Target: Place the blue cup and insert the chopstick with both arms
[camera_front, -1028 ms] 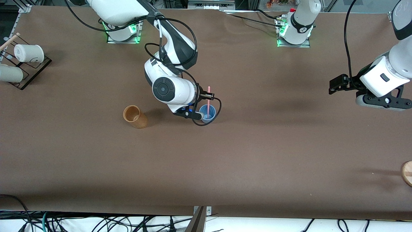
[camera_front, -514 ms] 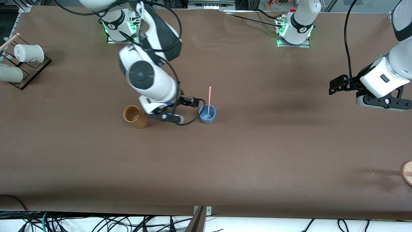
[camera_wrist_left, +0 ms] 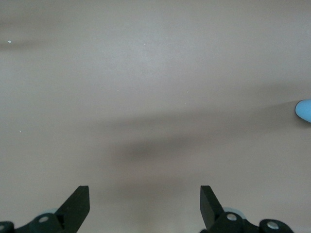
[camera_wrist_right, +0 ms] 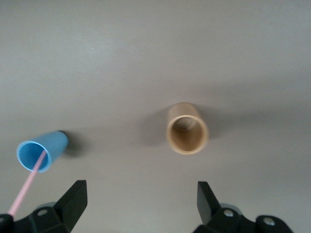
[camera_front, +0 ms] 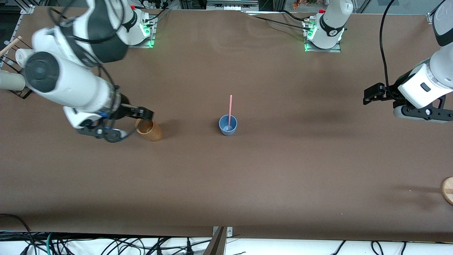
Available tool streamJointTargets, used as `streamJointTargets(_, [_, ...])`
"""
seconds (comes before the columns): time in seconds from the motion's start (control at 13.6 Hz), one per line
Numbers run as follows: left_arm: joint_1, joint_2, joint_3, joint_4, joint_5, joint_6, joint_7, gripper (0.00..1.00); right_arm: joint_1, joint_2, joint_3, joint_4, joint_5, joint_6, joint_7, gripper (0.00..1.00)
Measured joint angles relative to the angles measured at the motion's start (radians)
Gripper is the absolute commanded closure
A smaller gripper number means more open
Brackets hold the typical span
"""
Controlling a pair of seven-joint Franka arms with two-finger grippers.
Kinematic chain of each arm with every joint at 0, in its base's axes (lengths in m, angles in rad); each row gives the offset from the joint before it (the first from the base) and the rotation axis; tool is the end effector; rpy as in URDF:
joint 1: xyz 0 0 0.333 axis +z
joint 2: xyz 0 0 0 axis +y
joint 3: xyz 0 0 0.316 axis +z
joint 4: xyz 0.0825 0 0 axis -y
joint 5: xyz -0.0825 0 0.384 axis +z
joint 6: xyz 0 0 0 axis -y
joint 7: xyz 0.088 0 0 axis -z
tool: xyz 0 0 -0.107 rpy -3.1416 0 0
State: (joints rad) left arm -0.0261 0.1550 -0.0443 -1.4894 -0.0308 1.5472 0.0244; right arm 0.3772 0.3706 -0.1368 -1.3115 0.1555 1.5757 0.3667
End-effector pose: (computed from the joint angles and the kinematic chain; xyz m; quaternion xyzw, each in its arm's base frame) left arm 0.5949 -0.0434 0.5716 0.9975 -0.0468 -0.0489 0.0177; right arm 0.6310 0.1876 0.5236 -0.9952 0.0640 0.0650 0.0349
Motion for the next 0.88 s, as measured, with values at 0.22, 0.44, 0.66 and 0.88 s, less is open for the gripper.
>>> streamJointTargets(0.22, [-0.001,0.000,-0.001,0.000,0.000,0.000,0.000,0.00,-0.137,-0.110,0.049,-0.159,-0.072,0.030,-0.157,0.00])
streamJointTargets(0.44, [-0.001,0.000,-0.001,0.000,0.000,0.000,0.000,0.00,-0.289,-0.240,0.158,-0.331,-0.138,0.099,-0.239,0.00])
streamJointTargets(0.66, [-0.001,0.000,-0.002,0.000,0.000,0.000,0.000,0.00,-0.316,-0.336,0.138,-0.430,-0.163,0.124,-0.331,0.00])
streamJointTargets(0.88, [-0.001,0.000,-0.002,0.000,0.000,0.000,0.000,0.00,-0.329,-0.362,0.109,-0.434,-0.163,0.098,-0.370,0.00])
